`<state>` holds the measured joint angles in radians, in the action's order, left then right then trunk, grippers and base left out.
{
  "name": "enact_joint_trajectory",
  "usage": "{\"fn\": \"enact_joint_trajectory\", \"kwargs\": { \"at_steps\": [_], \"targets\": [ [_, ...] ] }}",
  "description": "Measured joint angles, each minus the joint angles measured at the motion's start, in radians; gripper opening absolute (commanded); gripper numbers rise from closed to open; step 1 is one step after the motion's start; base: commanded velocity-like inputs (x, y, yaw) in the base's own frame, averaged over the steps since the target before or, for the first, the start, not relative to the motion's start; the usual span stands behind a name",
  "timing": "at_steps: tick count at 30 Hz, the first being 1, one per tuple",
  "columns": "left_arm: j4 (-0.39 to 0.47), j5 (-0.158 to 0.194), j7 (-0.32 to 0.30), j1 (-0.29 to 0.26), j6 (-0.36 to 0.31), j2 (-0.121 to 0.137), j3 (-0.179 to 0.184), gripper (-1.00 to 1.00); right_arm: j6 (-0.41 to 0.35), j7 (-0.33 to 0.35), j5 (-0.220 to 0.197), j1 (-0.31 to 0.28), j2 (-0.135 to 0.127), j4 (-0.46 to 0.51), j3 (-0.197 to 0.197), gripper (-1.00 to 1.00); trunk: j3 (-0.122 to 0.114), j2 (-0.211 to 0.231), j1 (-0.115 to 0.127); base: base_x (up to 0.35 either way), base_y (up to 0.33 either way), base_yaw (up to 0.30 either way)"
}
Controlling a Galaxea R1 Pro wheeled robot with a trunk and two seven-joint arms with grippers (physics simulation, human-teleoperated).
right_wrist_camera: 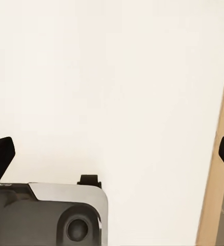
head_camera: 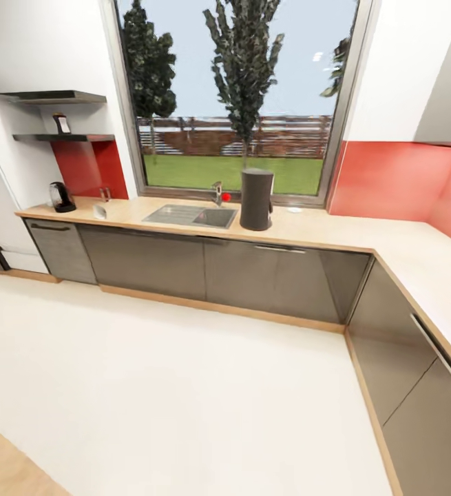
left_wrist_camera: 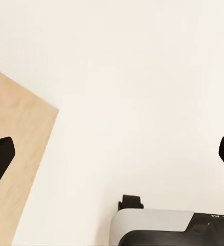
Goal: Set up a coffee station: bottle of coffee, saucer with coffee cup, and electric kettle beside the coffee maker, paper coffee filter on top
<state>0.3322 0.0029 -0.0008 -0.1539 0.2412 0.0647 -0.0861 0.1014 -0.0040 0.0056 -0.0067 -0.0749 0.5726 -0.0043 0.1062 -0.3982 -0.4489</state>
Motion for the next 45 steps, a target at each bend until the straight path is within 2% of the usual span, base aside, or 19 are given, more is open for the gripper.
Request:
{"fn": "enact_joint_trajectory", "kwargs": {
  "at_steps": [21,45],
  "targets": [
    [0.0,0.0,0.001,0.0,-0.001,0.002,-0.001,1.0,0.0,0.001,0.0,0.0,0.0,0.001,0.0,1.0,-0.026,0.0,0.0,0.317,-0.164,0.189],
    [0.0,0.001,0.001,0.0,-0.001,0.003,-0.001,1.0,0.0,0.001,0.0,0.0,0.001,0.001,0.0,1.0,-0.049,0.0,0.0,0.337,-0.007,0.224]
  ]
}}
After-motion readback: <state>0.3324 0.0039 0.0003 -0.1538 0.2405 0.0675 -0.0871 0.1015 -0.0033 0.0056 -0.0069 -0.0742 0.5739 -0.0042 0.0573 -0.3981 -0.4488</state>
